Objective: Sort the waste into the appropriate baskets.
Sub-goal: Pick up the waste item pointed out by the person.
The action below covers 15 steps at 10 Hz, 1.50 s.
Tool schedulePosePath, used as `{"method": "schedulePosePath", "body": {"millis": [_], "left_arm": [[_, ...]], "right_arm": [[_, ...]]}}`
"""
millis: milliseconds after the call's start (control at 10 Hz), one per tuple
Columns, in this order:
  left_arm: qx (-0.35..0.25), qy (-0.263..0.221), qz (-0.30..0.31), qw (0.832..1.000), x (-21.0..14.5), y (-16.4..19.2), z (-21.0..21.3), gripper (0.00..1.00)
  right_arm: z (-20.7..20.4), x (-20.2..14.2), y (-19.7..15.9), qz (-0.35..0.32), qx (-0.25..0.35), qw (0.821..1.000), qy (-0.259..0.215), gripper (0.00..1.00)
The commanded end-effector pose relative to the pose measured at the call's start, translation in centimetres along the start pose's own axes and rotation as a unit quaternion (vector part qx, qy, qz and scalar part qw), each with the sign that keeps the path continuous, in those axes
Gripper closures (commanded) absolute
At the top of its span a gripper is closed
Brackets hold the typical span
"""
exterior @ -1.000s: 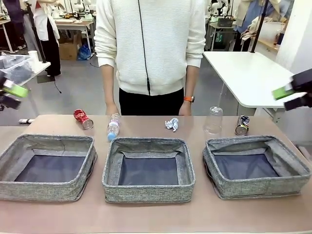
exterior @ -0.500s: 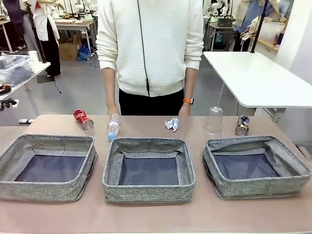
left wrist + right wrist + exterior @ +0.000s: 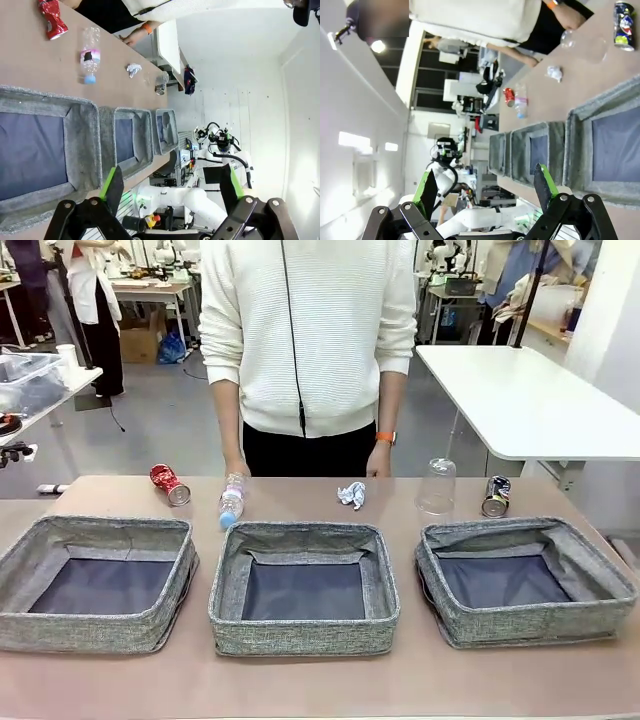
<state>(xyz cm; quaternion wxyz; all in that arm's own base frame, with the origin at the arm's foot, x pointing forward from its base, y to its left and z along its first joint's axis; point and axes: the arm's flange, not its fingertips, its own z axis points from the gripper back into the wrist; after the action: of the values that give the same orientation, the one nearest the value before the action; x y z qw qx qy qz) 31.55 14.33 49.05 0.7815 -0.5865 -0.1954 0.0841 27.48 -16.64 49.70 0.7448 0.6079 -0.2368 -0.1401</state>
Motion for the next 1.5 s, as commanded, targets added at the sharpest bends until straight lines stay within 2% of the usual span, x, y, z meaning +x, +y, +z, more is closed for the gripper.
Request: {"method": "schedulePosePath", "body": {"millis": [0, 1200, 1300, 1400], "left_arm": [[-0.007, 0.001, -0.013, 1.0, 0.3, -0.1, 0.2, 0.0], [-0.007, 0.001, -0.013, 1.0, 0.3, -0.1, 0.2, 0.0], [-0.007, 0.001, -0.013, 1.0, 0.3, -0.1, 0.2, 0.0], [-0.007, 0.001, -0.013, 1.0, 0.3, -0.1, 0.2, 0.0]], "right_arm": [[0.4, 0.2, 0.4, 0.001, 0.015, 1.0, -0.004, 0.0], [0.5, -0.3, 0.2, -0.013, 0.004, 1.0, 0.001, 0.0], [-1.1, 1.5, -0.2, 0.074, -0.05, 0.996, 0.023, 0.0], [-3.4, 4.3, -1.0, 0.194, -0.054, 0.979, 0.027, 0.0]]}}
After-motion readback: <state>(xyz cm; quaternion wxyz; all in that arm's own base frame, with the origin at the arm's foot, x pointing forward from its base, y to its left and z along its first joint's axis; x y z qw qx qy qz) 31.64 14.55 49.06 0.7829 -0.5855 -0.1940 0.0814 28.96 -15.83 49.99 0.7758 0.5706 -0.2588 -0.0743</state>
